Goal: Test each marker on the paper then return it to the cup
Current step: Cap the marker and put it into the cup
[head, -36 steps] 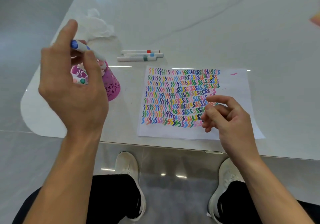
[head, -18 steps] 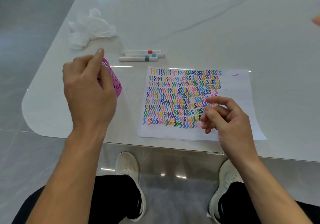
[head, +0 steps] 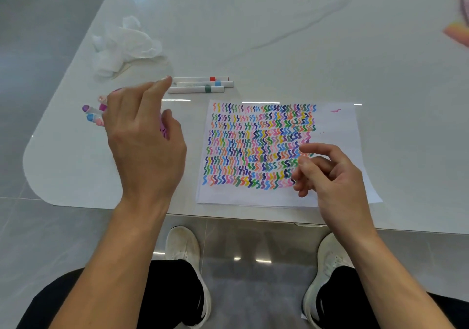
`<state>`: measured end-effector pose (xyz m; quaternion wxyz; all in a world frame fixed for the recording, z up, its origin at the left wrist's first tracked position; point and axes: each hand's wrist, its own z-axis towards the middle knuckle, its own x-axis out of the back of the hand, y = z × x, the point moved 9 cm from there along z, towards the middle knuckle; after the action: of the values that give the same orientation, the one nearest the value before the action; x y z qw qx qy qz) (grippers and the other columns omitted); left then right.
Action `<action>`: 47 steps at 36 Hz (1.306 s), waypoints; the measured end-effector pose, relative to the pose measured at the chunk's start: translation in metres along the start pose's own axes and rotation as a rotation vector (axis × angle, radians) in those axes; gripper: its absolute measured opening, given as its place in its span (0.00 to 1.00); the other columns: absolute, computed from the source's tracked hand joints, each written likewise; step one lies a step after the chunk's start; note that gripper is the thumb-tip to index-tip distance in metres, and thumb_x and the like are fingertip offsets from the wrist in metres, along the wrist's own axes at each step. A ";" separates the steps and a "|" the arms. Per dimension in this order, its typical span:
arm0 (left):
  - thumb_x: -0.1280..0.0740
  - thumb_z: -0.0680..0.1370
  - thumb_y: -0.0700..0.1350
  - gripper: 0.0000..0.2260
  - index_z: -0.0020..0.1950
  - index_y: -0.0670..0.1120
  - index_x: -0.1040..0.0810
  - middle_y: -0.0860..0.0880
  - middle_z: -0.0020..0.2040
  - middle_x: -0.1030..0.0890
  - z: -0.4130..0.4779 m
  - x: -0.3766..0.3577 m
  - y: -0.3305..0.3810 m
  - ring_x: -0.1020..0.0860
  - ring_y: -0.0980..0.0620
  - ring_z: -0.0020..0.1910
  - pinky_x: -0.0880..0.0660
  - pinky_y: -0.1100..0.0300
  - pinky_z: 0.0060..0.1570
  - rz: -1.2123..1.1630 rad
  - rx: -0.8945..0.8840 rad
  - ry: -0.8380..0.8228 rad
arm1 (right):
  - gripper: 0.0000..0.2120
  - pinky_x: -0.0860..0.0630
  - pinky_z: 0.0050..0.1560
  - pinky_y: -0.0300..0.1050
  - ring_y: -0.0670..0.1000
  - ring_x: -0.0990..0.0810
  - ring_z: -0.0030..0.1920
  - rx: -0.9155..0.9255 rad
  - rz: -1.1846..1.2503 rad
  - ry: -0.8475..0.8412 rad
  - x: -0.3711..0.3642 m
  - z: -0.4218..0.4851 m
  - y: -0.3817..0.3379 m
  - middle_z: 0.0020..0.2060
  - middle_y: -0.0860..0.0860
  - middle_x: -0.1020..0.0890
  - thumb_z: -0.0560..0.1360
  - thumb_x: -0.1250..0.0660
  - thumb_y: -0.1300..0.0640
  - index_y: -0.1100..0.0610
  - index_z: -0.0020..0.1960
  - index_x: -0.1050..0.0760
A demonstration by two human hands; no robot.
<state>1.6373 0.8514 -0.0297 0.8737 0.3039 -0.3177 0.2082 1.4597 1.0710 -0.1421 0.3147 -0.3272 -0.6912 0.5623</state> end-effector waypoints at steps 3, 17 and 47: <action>0.35 0.77 0.35 0.17 0.66 0.42 0.21 0.43 0.58 0.19 -0.004 -0.010 0.012 0.26 0.44 0.60 0.28 0.51 0.62 -0.021 -0.040 -0.026 | 0.07 0.22 0.34 0.42 0.52 0.20 0.33 -0.006 0.000 0.012 0.005 0.000 0.000 0.35 0.56 0.16 0.83 0.33 0.63 0.55 0.57 0.21; 0.40 0.82 0.38 0.16 0.69 0.46 0.22 0.47 0.66 0.20 -0.007 -0.107 0.012 0.24 0.47 0.65 0.29 0.54 0.64 -0.038 0.073 -0.421 | 0.06 0.21 0.35 0.40 0.50 0.19 0.33 -0.018 -0.039 0.057 0.021 0.015 0.003 0.35 0.53 0.15 0.83 0.34 0.61 0.53 0.56 0.21; 0.42 0.83 0.41 0.14 0.67 0.44 0.24 0.43 0.68 0.24 0.009 -0.148 -0.043 0.30 0.42 0.68 0.35 0.45 0.69 0.091 0.148 -0.387 | 0.06 0.22 0.42 0.42 0.50 0.16 0.38 0.010 -0.167 0.030 0.014 0.022 0.015 0.37 0.50 0.15 0.82 0.32 0.57 0.48 0.58 0.22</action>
<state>1.5519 0.7889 -0.1425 0.7613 0.3870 -0.4769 0.2079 1.4353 1.0725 -0.1594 0.3725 -0.2752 -0.7083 0.5328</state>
